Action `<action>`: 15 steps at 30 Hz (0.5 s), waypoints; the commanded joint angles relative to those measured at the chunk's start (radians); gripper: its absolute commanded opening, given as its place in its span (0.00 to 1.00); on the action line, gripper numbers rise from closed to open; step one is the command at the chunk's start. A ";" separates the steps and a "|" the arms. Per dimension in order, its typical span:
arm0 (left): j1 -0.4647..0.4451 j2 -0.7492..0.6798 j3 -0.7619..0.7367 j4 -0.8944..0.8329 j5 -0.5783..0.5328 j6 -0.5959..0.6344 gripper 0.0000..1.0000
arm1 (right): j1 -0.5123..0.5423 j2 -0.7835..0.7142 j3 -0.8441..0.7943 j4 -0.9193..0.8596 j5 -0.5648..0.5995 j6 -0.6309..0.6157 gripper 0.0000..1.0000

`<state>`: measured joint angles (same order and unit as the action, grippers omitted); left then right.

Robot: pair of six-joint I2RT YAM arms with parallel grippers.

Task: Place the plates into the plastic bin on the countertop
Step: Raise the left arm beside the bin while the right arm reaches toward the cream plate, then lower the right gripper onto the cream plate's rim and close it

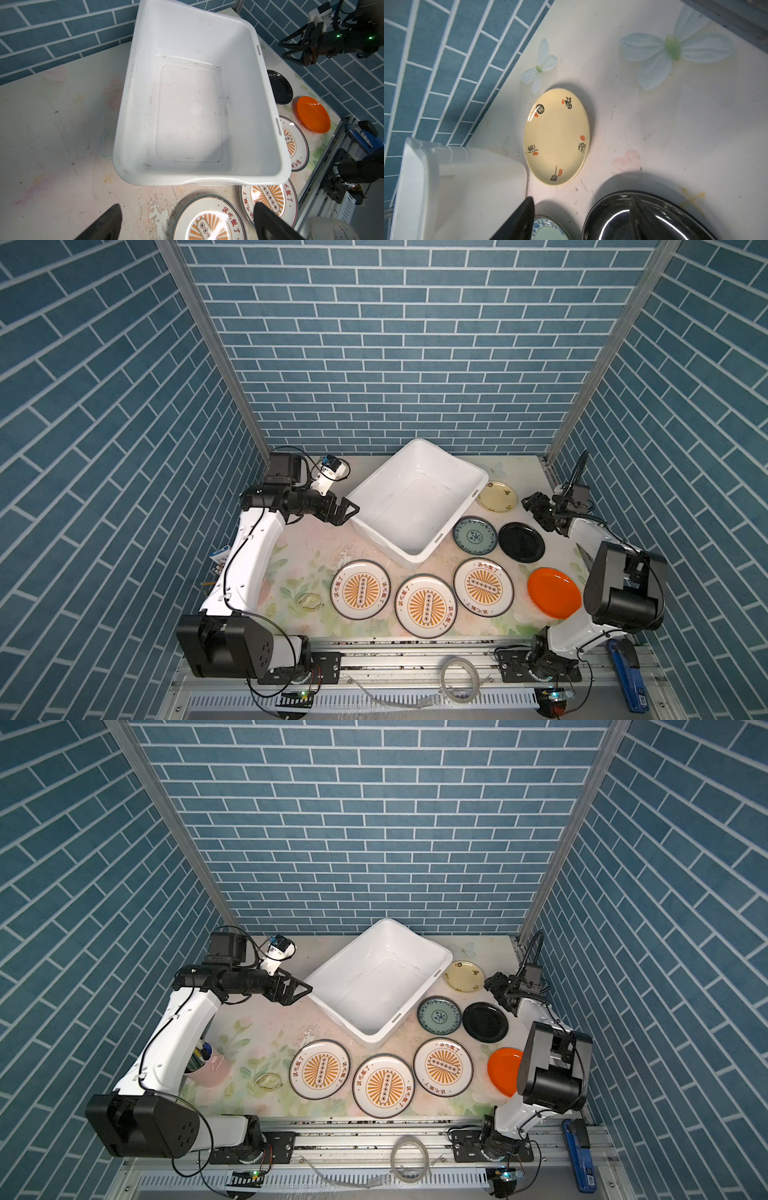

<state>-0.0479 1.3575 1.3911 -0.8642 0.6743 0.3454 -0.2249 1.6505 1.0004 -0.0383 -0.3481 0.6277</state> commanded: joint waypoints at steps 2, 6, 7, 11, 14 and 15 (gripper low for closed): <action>-0.009 0.016 0.059 -0.069 0.033 0.031 1.00 | -0.014 0.102 0.092 -0.023 -0.092 -0.011 0.64; -0.010 -0.001 0.059 -0.075 0.024 0.043 1.00 | -0.016 0.190 0.158 -0.035 -0.145 -0.010 0.63; -0.009 -0.005 0.052 -0.064 0.028 0.038 1.00 | -0.017 0.209 0.171 -0.036 -0.147 -0.010 0.62; -0.009 -0.012 0.029 -0.037 0.036 0.018 1.00 | -0.021 0.260 0.214 -0.050 -0.152 -0.020 0.62; -0.010 -0.006 0.028 -0.038 0.036 0.015 1.00 | -0.022 0.307 0.267 -0.094 -0.167 -0.041 0.60; -0.010 -0.007 0.027 -0.038 0.033 0.015 1.00 | -0.022 0.319 0.277 -0.102 -0.169 -0.042 0.59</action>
<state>-0.0521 1.3636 1.4265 -0.9035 0.6952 0.3641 -0.2428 1.9362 1.2350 -0.0937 -0.4854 0.6205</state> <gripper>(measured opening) 0.995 0.592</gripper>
